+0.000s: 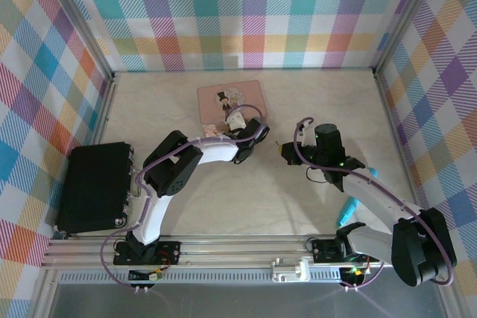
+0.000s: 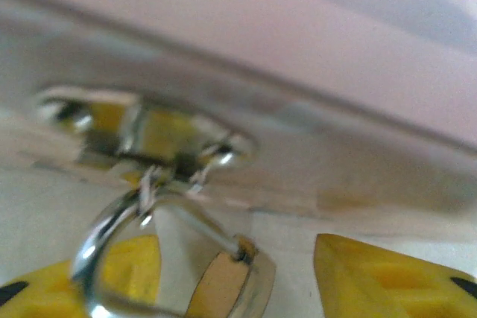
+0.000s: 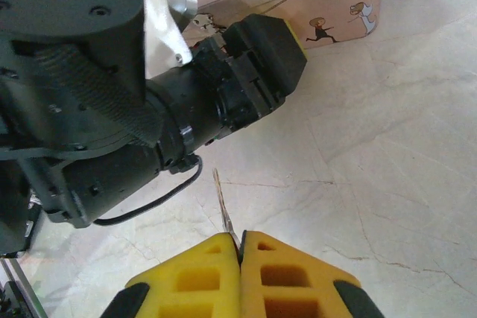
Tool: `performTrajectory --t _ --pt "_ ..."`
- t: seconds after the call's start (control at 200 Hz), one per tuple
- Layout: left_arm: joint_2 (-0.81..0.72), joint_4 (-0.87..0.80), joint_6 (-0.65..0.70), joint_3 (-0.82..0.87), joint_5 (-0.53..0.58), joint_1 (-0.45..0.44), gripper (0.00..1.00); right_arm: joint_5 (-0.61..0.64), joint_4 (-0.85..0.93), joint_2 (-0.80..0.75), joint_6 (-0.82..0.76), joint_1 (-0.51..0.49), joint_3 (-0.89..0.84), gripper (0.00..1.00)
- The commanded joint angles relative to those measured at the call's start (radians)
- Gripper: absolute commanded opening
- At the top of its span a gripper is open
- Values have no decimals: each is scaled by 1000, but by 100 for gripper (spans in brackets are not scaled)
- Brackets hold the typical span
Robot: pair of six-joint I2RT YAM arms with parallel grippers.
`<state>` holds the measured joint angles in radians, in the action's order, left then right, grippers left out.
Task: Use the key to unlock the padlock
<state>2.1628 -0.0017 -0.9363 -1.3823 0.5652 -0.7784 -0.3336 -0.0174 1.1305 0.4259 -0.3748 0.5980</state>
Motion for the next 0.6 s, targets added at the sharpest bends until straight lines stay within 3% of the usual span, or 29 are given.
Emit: performTrajectory --t 0.0,0.305,0.43,0.595 --pt "75 -9 -6 -48 24 -4 48 -25 -34 -17 1 7 -15 0" --pt "63 52 28 1 -29 6 10 -23 -53 -21 12 14 -42 0" --pt "4 88 33 66 -69 10 6 -40 -69 -6 15 17 -46 0" --pt "-93 157 11 170 -204 38 0 -68 -122 51 40 19 -56 0"
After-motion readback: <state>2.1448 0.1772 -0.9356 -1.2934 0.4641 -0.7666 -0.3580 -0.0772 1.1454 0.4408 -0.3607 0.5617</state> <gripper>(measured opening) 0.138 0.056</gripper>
